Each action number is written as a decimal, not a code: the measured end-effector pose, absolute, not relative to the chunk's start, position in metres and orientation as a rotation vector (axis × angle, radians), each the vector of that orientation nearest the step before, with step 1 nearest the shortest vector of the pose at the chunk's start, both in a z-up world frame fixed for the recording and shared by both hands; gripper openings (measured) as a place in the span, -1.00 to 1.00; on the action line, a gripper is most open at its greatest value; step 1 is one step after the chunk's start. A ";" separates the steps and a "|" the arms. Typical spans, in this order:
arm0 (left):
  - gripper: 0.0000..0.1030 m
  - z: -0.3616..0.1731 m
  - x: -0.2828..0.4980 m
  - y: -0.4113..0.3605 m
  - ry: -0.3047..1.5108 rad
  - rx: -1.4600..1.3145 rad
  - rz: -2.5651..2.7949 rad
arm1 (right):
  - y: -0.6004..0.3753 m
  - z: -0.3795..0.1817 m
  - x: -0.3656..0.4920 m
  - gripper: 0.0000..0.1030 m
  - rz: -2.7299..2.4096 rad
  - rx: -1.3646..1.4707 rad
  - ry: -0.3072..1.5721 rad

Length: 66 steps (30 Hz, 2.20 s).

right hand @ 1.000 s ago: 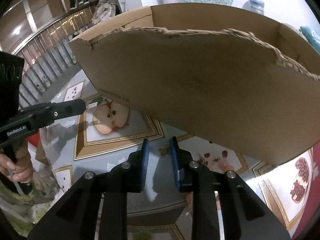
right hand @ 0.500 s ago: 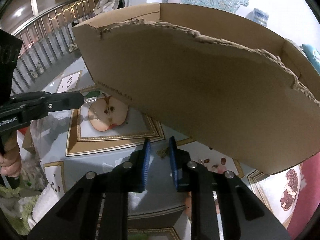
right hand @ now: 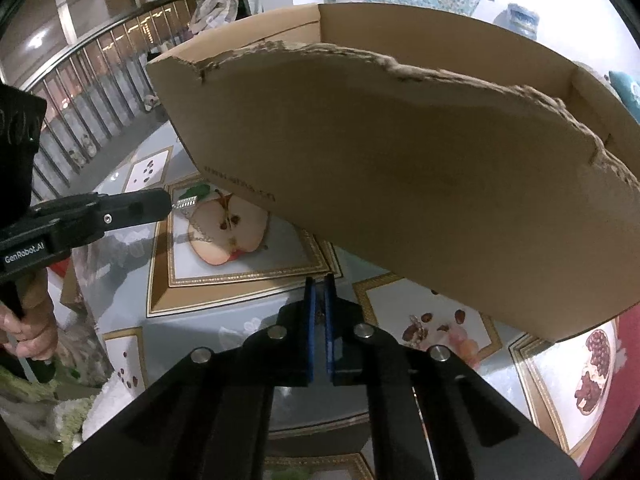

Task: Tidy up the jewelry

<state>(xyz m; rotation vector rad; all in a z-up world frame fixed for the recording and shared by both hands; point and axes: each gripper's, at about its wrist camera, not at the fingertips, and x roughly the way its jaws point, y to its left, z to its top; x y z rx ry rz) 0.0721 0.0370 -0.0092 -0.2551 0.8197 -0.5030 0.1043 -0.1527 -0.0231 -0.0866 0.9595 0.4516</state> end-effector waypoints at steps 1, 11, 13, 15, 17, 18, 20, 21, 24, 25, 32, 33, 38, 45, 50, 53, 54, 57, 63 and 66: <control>-1.00 -0.009 0.072 0.037 0.820 -0.254 -0.503 | -0.155 -0.022 0.104 -0.92 0.451 -0.078 0.955; -1.00 -0.009 0.072 0.038 0.821 -0.260 -0.501 | -0.172 -0.010 0.099 -0.92 0.450 -0.033 0.932; -1.00 -0.010 0.072 0.039 0.822 -0.260 -0.501 | -0.168 -0.013 0.100 -0.92 0.488 -0.034 0.955; -1.00 -0.009 0.072 0.039 0.823 -0.260 -0.501 | -0.160 -0.016 0.100 -0.88 0.505 -0.060 0.966; -1.00 -0.009 0.072 0.039 0.822 -0.260 -0.500 | -0.154 -0.019 0.100 -0.71 0.515 -0.094 0.972; -1.00 -0.010 0.072 0.039 0.821 -0.259 -0.500 | -0.153 -0.020 0.100 -0.66 0.520 -0.109 0.974; -1.00 -0.010 0.072 0.039 0.823 -0.260 -0.500 | -0.149 -0.023 0.101 -0.63 0.534 -0.153 0.984; -1.00 -0.010 0.072 0.039 0.824 -0.261 -0.499 | -0.148 -0.023 0.101 -0.63 0.542 -0.170 0.982; -1.00 -0.012 0.073 0.041 0.827 -0.260 -0.496 | -0.145 -0.022 0.102 -0.62 0.567 -0.218 0.989; -1.00 -0.013 0.073 0.041 0.828 -0.261 -0.495 | -0.144 -0.022 0.102 -0.62 0.572 -0.230 0.991; -1.00 -0.015 0.075 0.043 0.831 -0.265 -0.492 | -0.136 -0.021 0.108 -0.75 0.585 -0.257 1.024; -1.00 -0.015 0.075 0.043 0.831 -0.263 -0.493 | -0.136 -0.020 0.108 -0.76 0.582 -0.259 1.026; -1.00 -0.015 0.075 0.042 0.829 -0.263 -0.493 | -0.140 -0.020 0.113 -0.86 0.577 -0.198 1.041; -1.00 -0.010 0.073 0.041 0.821 -0.250 -0.489 | -0.146 -0.023 0.109 -0.86 0.565 -0.172 1.032; -1.00 -0.006 0.071 0.041 0.813 -0.241 -0.487 | -0.154 -0.016 0.103 -0.86 0.565 -0.144 1.015; -1.00 -0.003 0.070 0.041 0.809 -0.241 -0.487 | -0.159 -0.009 0.099 -0.86 0.563 -0.120 1.000; -1.00 -0.001 0.069 0.041 0.804 -0.239 -0.486 | -0.161 -0.006 0.097 -0.86 0.563 -0.111 0.993; -1.00 0.010 0.064 0.040 0.777 -0.239 -0.500 | -0.167 0.011 0.091 -0.86 0.573 -0.074 0.953; -1.00 0.062 0.053 0.037 0.665 -0.250 -0.584 | -0.182 0.066 0.080 -0.86 0.607 -0.016 0.800; -1.00 0.094 0.061 0.029 0.611 -0.253 -0.653 | -0.196 0.099 0.086 -0.86 0.608 0.007 0.719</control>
